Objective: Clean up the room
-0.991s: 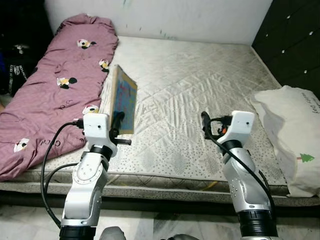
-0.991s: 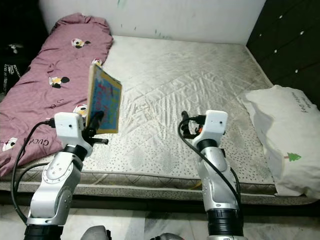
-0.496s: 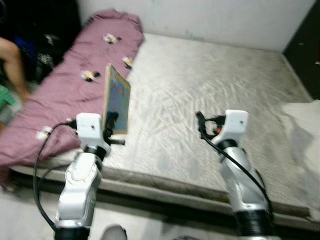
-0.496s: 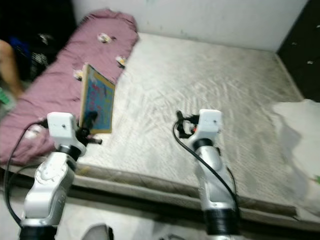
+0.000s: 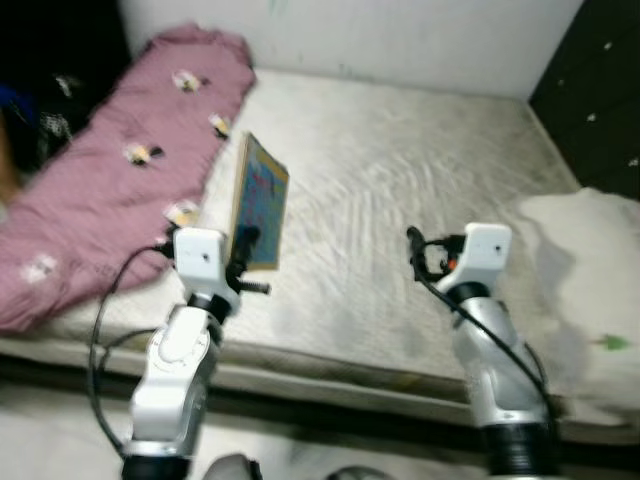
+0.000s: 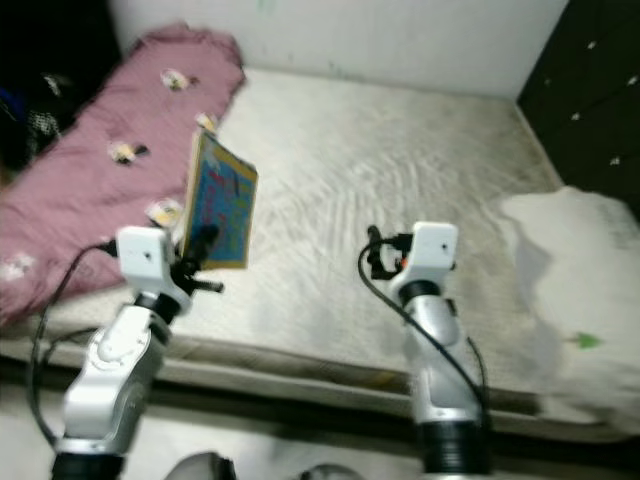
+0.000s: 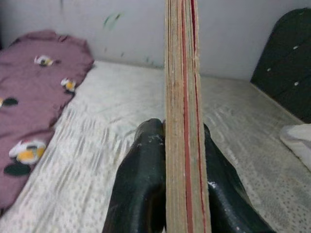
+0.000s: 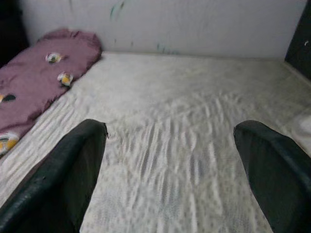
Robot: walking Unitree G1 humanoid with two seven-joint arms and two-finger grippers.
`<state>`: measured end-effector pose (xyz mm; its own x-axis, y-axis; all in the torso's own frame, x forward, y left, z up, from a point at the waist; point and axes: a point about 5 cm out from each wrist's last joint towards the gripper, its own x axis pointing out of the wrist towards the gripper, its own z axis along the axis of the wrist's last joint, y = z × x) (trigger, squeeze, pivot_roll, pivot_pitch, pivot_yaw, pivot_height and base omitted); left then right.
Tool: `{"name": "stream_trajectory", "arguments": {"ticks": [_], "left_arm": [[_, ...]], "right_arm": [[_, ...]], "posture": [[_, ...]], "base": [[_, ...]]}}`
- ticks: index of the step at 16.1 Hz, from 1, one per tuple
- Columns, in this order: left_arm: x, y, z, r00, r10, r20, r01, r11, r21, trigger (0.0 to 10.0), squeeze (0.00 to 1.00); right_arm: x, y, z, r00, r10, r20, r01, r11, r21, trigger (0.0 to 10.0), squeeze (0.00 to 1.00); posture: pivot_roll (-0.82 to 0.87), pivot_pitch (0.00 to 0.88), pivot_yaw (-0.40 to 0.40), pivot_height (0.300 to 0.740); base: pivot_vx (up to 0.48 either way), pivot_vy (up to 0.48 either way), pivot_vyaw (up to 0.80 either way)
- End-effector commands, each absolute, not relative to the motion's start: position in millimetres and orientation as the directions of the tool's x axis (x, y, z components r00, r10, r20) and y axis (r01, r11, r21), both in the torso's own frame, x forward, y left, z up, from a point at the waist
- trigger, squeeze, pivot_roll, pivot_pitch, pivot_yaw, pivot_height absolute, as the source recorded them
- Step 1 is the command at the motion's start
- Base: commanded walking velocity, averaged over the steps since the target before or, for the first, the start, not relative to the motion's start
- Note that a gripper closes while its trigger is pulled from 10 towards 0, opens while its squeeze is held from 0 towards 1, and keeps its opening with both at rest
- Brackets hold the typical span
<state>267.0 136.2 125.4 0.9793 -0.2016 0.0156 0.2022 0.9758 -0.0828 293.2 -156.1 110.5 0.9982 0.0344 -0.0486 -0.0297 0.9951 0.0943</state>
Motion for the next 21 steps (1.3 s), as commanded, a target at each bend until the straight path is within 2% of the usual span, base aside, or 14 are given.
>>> {"name": "stream_trajectory", "arguments": {"ticks": [1,8,13,21], "left_arm": [[269.0,137.4,138.8,0.978,-0.194,0.08,0.2,0.977,-0.072,10.0,0.0],[268.9,137.1,138.7,0.977,-0.197,0.082,0.203,0.976,-0.072,10.0,0.0],[267.8,136.4,142.1,0.966,-0.234,0.114,0.245,0.965,-0.095,10.0,0.0],[266.4,134.5,142.9,0.961,-0.25,0.12,0.263,0.96,-0.101,10.0,0.0]], "right_arm": [[294.7,-157.5,116.3,0.999,0.035,-0.027,-0.032,0.996,0.085,10.0,0.0],[294.9,-157.4,116.0,0.999,0.039,-0.029,-0.037,0.996,0.079,10.0,0.0],[295.4,-157.2,116.0,0.999,0.038,-0.03,-0.036,0.996,0.076,10.0,0.0],[295.0,-158.6,115.5,0.999,0.026,-0.033,-0.023,0.997,0.074,10.0,0.0]], "posture": [[0.0,0.018,-0.079,0.74],[0.0,0.013,-0.081,0.74],[0.0,0.013,-0.081,0.74],[0.0,0.016,-0.08,0.74]], "base": [[0.0,-0.405,0.0],[0.0,-0.405,0.0],[0.0,0.0,0.0],[0.3,0.0,0.0]]}}
